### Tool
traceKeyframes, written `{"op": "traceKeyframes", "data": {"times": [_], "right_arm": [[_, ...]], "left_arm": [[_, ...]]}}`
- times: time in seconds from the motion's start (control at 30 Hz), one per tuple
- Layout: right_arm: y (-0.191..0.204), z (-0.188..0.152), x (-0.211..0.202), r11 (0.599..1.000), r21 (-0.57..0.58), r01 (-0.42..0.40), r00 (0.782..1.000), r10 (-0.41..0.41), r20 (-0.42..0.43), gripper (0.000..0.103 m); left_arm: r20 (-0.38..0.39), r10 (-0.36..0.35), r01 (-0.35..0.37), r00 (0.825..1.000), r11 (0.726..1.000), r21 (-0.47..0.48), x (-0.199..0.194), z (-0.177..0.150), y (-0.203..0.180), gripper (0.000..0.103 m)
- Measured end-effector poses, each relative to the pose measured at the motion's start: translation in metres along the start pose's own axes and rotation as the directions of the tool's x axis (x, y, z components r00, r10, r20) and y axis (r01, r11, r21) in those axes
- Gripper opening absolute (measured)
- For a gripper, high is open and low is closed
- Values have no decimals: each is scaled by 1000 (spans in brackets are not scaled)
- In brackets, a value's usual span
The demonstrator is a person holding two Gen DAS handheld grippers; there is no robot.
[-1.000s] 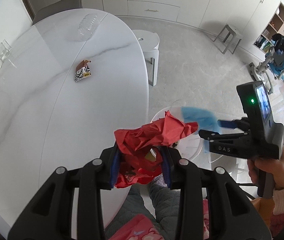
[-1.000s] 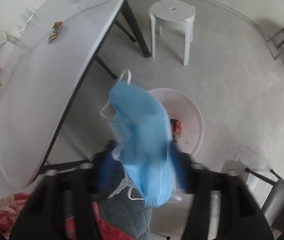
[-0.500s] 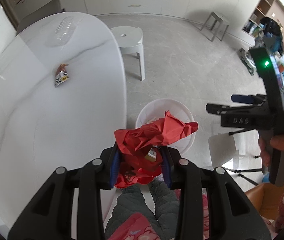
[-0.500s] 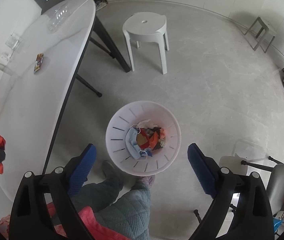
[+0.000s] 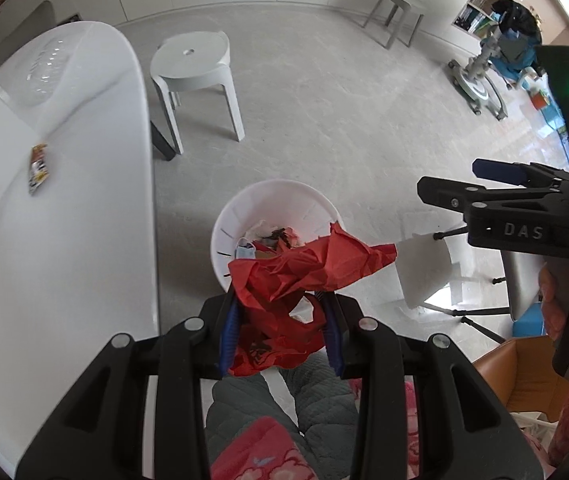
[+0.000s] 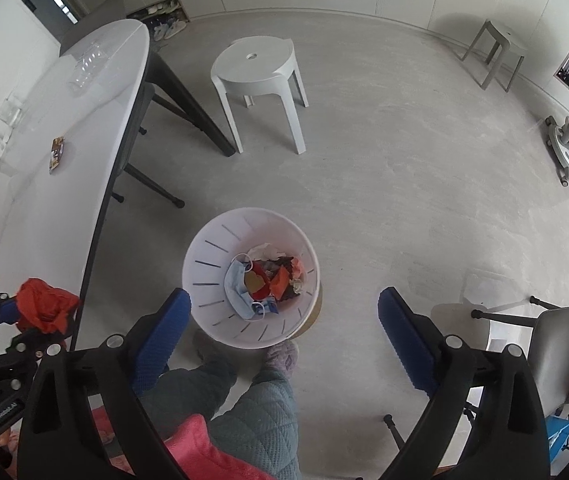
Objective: Collect trash
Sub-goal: 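Open the left tool over the white bin to drop the red paper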
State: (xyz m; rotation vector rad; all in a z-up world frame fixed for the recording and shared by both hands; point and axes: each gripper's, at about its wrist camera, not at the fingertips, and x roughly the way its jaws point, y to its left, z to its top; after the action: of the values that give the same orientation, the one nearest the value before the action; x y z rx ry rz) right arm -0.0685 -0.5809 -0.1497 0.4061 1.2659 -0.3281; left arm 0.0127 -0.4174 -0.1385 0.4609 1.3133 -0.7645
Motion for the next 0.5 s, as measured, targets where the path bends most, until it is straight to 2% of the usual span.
{"op": "traceKeyframes", "data": {"times": [0.13,0.2,0.23,0.27,0.33,0.5], "right_arm": [[-8,6,0,1000,-5,-7,1000,7,-1,94],[-11,10,1,1000,-8,-13,1000,13,0,94],[-11,11,1,1000,-9,-14,1000,14,0,94],[-12,12,1,1000,-11,-15,1000,15,0,94],[-14,15,1,1000,-11,-16,1000,16,2,94],[-18,18,1,1000,-7,-17,1000,17,6,94]], "left_arm": [[-10,1,-1,1000,1000,4,8,8,-7,34],[-22,10,-10,1000,1000,4,13,12,-7,40],[-32,14,-13,999,1000,4,15,13,-8,55],[-45,27,-27,999,1000,4,18,15,-9,76],[-49,51,-50,998,999,5,20,18,-12,91],[-37,63,-63,997,998,5,17,21,-10,93]]}}
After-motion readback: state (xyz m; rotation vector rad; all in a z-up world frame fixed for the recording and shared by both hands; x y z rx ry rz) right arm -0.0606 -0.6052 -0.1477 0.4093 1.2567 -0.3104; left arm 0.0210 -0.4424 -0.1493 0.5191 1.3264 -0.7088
